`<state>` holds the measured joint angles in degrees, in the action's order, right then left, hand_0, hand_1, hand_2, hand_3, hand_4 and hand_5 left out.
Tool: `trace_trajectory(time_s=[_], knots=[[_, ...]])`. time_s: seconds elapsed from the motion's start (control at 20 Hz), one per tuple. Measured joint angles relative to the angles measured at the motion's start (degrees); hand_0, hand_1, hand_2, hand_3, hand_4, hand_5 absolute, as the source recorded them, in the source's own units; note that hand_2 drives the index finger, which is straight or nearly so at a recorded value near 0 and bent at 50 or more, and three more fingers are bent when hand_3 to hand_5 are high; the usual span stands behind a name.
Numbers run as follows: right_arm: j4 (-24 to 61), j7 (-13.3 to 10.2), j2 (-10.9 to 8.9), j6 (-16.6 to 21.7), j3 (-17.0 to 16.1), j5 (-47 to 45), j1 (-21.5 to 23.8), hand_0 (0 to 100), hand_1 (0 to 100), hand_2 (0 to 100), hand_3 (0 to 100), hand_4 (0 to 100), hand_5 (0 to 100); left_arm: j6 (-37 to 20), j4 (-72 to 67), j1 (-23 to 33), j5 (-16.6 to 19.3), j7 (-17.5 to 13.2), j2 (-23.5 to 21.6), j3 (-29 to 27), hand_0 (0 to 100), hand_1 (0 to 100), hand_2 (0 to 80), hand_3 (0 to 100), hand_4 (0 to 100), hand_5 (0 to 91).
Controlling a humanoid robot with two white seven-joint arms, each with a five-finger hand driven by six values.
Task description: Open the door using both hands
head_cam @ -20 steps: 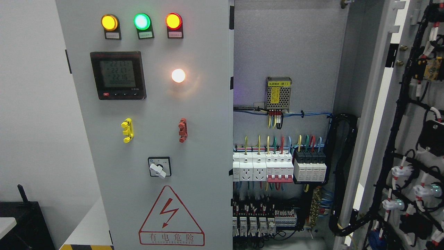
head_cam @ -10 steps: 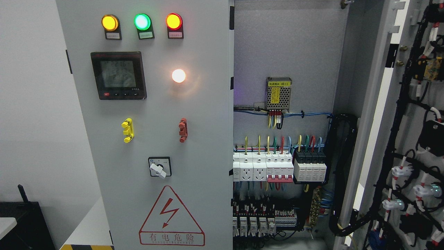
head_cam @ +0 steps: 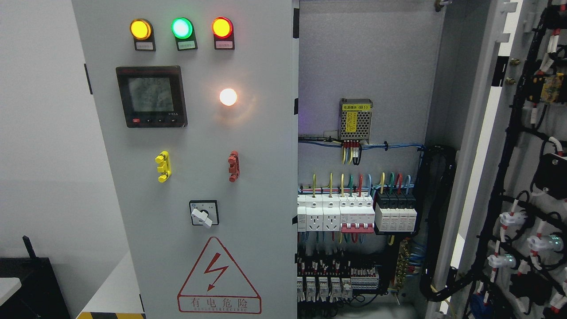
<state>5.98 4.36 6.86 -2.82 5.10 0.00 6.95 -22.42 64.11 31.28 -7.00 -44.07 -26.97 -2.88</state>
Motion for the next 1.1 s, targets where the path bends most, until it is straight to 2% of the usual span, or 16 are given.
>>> trace_trajectory(time_s=[0.3, 0.45, 0.65, 0.75, 0.9, 1.1], knots=[[0.00, 0.00, 0.00, -0.02, 0.00, 0.00, 0.01, 38, 0, 0, 0, 0, 0, -0.17, -16.75, -6.55, 4.62, 9.34, 6.00, -1.40, 0, 0, 0.0, 0, 0, 0.0], [0.00, 0.00, 0.00, -0.03, 0.00, 0.00, 0.01, 38, 0, 0, 0, 0, 0, -0.36, -25.64, -11.11, 5.62, 14.57, 9.12, -1.83, 0, 0, 0.0, 0, 0, 0.0], [0.00, 0.00, 0.00, -0.03, 0.00, 0.00, 0.01, 38, 0, 0, 0, 0, 0, 0.45, -35.68, -15.61, 6.32, 23.49, 13.34, -2.28, 0, 0, 0.0, 0, 0, 0.0], [0.00, 0.00, 0.00, -0.03, 0.00, 0.00, 0.01, 38, 0, 0, 0, 0, 0, 0.84, -40.05, -17.21, 6.54, 27.03, 15.58, -2.44, 0, 0, 0.0, 0, 0, 0.0], [0.00, 0.00, 0.00, -0.04, 0.00, 0.00, 0.01, 38, 0, 0, 0, 0, 0, 0.98, -45.91, -19.34, 7.43, 29.78, 18.28, -2.62, 0, 0, 0.0, 0, 0, 0.0], [0.00, 0.00, 0.00, -0.04, 0.00, 0.00, 0.01, 38, 0, 0, 0, 0, 0, 3.04, -52.97, -21.84, 9.33, 30.97, 20.96, -2.72, 0, 0, 0.0, 0, 0, 0.0]])
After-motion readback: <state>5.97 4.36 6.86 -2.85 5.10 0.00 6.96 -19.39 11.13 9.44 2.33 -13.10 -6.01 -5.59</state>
